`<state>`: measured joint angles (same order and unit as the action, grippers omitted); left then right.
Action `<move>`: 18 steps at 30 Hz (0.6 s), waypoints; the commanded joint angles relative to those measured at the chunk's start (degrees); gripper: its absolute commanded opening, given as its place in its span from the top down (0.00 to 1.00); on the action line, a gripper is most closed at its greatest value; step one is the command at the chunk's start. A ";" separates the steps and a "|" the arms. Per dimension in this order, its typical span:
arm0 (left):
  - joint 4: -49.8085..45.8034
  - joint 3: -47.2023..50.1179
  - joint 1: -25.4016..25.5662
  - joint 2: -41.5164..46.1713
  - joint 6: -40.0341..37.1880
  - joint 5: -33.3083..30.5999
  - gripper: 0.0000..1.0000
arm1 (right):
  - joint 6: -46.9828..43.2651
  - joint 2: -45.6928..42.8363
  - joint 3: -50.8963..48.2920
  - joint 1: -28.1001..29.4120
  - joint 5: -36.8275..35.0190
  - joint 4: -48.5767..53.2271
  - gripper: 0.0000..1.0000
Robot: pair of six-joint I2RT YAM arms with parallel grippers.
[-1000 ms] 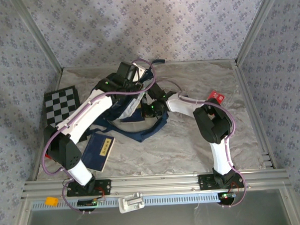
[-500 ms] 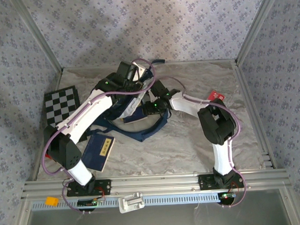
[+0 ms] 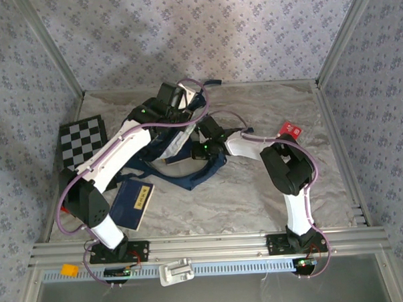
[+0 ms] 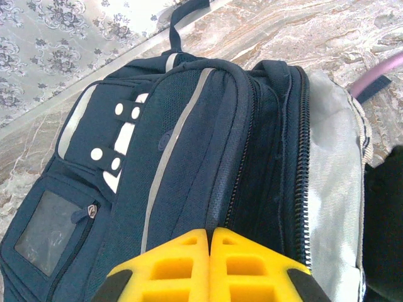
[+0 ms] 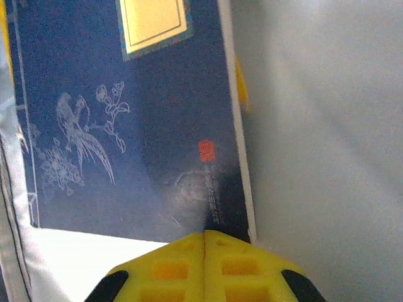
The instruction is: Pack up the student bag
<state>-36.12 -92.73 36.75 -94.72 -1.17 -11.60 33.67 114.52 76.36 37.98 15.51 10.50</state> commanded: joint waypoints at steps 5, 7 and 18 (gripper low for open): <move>3.00 0.95 0.04 3.09 2.13 0.02 1.00 | -0.79 2.08 5.87 -2.43 1.23 -4.90 0.88; 3.16 1.44 -0.02 3.02 2.57 -0.01 1.00 | -1.71 0.81 4.72 -2.46 1.78 -3.12 0.87; 1.63 7.47 -0.51 6.47 10.02 7.86 0.69 | -1.95 -25.05 -13.31 -2.93 -5.06 10.17 0.77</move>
<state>-34.68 -86.72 36.73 -93.01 4.82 -7.22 32.77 95.92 64.42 35.38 14.92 12.19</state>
